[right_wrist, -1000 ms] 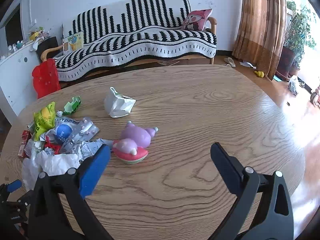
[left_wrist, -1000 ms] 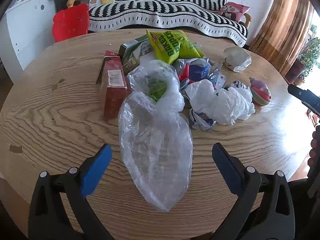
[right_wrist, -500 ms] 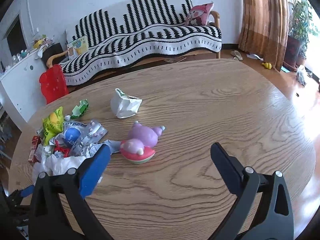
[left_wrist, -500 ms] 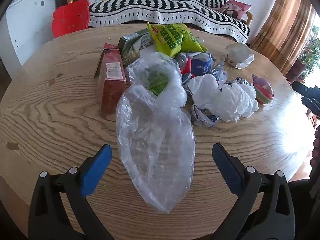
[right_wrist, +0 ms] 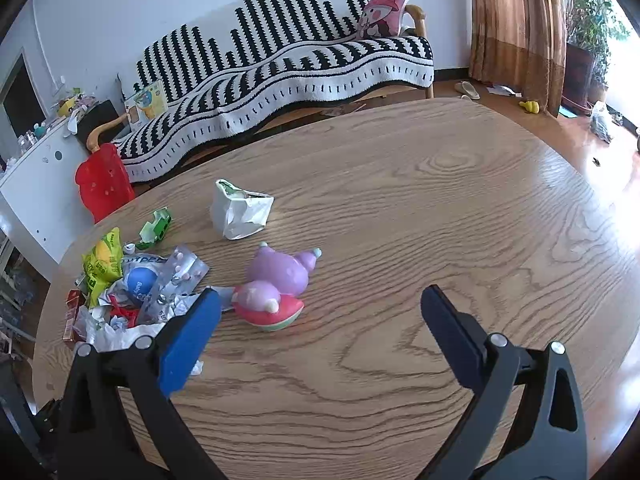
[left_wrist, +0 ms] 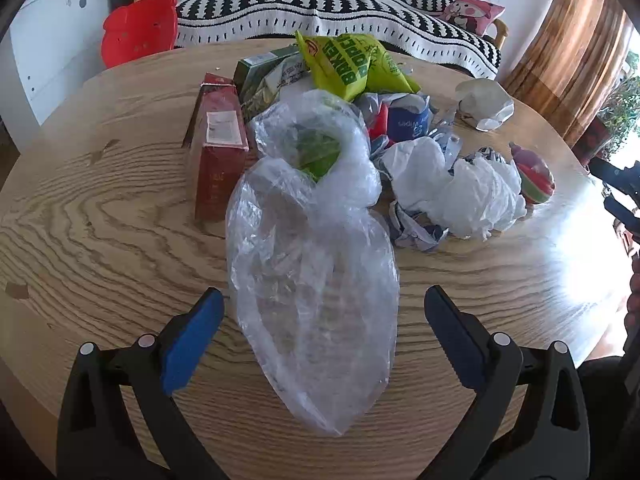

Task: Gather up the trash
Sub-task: 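Approach the trash pile on the table with both tools open, then grasp the pink-purple toy with the right tool while the left grasps the clear plastic bag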

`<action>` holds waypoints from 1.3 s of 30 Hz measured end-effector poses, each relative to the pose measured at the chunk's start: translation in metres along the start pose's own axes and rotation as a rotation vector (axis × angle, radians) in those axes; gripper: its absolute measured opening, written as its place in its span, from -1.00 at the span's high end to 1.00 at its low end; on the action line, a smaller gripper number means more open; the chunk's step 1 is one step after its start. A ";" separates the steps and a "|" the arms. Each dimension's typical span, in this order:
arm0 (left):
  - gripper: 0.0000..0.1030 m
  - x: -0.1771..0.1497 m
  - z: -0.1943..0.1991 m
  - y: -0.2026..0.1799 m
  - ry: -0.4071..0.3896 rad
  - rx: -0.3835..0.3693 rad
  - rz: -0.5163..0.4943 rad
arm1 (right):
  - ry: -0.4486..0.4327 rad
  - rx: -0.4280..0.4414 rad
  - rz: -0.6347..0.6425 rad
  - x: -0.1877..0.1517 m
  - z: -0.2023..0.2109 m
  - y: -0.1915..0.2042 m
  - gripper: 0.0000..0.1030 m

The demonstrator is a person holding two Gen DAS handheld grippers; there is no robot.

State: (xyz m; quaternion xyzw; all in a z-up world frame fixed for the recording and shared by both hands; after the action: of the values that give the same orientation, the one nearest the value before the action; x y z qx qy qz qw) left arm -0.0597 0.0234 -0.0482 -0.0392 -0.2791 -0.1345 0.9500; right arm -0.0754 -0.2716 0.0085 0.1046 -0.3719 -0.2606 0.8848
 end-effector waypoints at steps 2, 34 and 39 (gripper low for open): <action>-0.89 0.000 -0.001 0.001 0.001 -0.010 0.000 | -0.001 0.007 0.000 0.000 0.000 0.001 -0.89; 0.93 0.017 0.023 0.008 -0.186 0.051 -0.045 | 0.157 0.071 0.061 -0.006 -0.046 0.029 0.13; 0.93 0.017 0.025 0.005 -0.179 0.027 -0.015 | 0.138 0.084 0.065 -0.005 -0.036 0.025 0.13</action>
State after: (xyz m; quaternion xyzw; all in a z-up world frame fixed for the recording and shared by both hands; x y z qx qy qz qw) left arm -0.0577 0.0285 -0.0184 -0.0364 -0.3649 -0.1338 0.9207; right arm -0.0437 -0.2483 -0.0104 0.1471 -0.3237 -0.2081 0.9112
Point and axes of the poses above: each gripper's, at about its wrist camera, not at the fingertips, and z roughly against the way its jaws point, y to its left, x to its top, the point moved 7 cm from there along -z, roughly the way its jaws point, and after that the axes turned 12 degrees about -z, right-handed, at the moved point
